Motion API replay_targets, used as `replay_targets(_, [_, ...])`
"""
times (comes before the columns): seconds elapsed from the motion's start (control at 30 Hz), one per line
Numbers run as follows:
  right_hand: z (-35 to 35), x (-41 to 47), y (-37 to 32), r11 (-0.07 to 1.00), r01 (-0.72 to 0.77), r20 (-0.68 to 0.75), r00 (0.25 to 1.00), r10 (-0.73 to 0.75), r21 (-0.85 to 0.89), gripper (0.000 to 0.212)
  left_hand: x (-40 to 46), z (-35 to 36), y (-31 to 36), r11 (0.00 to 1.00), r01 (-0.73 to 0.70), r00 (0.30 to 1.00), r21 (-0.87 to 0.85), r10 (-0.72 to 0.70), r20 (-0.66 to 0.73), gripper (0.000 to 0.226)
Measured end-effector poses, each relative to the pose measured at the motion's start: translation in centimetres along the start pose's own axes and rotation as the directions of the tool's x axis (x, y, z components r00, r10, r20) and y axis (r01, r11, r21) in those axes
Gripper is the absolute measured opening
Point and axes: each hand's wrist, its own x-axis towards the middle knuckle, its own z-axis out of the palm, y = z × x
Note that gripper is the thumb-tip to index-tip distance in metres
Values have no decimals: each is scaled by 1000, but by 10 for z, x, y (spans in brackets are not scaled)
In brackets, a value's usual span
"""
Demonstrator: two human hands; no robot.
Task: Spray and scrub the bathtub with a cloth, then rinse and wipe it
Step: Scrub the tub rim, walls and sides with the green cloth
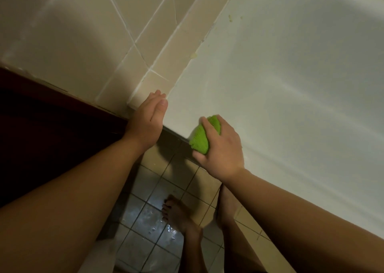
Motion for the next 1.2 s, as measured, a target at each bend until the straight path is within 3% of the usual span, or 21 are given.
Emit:
replay_targets(0.13, [4,49,-40,999,10,-45,999,-9,36,86,3,-2,1,999,22,1000,24,-21,-16,51])
replay_targets(0.3, [-12,101,-44,963,-139,-107,980,167,229,86,4,-3,1,1000,14,1000,8,-14,-18,64])
replay_targets(0.43, [-14,85,-38,976,-60,-89,993,81,209,83,7,1,2,1000,-4,999,27,5,-38,65])
replay_targets(0.63, [-2,86,-28,972,79,-168,985,-41,222,53,21,10,1,989,-64,997,133,70,-35,60])
replay_targets(0.83, [-7,125,-36,985,88,-222,974,-54,145,56,52,18,-1,965,-134,986,226,153,-68,58])
replay_targets(1.0, [1,110,-14,970,199,-247,956,-161,138,56,73,28,4,947,-132,975,293,177,-136,58])
replay_targets(1.2, [-21,190,-15,985,159,-317,940,-130,68,51,86,39,13,905,-93,956,415,198,-218,63])
